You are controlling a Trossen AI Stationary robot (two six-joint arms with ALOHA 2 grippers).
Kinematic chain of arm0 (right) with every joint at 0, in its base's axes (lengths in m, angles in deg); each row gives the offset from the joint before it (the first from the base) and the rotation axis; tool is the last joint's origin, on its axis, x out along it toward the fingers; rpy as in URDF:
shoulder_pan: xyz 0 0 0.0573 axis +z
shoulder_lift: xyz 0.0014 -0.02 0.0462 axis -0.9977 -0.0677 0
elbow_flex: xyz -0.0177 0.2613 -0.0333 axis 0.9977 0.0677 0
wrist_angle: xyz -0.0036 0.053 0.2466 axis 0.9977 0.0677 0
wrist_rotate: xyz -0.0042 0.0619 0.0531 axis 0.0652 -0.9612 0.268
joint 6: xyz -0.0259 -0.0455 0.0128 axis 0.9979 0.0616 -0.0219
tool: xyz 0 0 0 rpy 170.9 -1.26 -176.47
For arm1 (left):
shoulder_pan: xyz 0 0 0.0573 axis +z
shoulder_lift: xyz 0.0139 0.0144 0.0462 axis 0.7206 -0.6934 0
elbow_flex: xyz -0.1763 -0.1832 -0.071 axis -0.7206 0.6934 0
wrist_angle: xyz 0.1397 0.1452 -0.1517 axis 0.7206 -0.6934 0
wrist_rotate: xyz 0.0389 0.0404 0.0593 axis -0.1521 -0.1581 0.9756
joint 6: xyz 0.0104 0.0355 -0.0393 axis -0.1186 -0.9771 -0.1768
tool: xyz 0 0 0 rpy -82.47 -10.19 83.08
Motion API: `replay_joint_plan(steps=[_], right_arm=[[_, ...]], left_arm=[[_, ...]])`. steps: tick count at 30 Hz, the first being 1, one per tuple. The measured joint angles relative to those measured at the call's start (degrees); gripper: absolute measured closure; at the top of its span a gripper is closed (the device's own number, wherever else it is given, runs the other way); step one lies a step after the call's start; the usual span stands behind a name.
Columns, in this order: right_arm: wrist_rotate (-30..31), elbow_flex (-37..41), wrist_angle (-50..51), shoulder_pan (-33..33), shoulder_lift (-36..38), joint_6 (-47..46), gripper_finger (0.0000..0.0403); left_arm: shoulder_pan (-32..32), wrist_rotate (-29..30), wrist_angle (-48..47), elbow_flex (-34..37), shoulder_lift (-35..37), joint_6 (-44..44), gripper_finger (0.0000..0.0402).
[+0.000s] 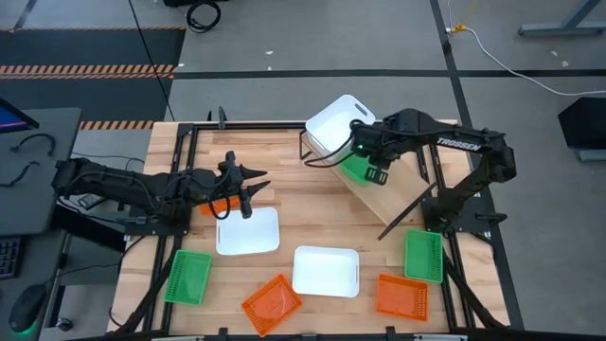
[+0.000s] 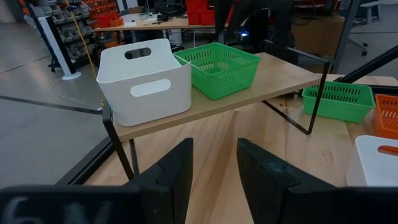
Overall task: Stack baskets on shelf by color
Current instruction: Put the top green bin on the shelf
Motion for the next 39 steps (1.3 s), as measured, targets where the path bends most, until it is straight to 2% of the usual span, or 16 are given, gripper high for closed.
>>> replay_joint_plan(steps=[8,15,17,21,23,39], right_arm=[[8.5,2.9,-0.1,-3.4,0.0,-3.6,0.0302],[10.5,4.0,-0.1,-7.5,0.0,-2.7,0.0302],[9.9,4.5,-0.1,-8.3,0.0,-2.9,0.0302],[3.5,5.4,-0.1,-8.1,0.0,-3.6,0.0302],[2.3,6.6,-0.1,-7.2,0.0,-3.7,0.0302],[3.7,9.4,-0.1,-3.0,0.0,-5.2,0.0302]], left_arm=[[0.0,0.0,0.0,0.0,0.0,0.0,0.0269],[0.0,0.0,0.0,0.0,0.0,0.0,0.0269],[0.0,0.0,0.0,0.0,0.0,0.0,0.0269],[0.0,0.0,0.0,0.0,0.0,0.0,0.0269],[0.0,0.0,0.0,0.0,0.0,0.0,0.0269],[0.0,0.0,0.0,0.0,0.0,0.0,0.0269]])
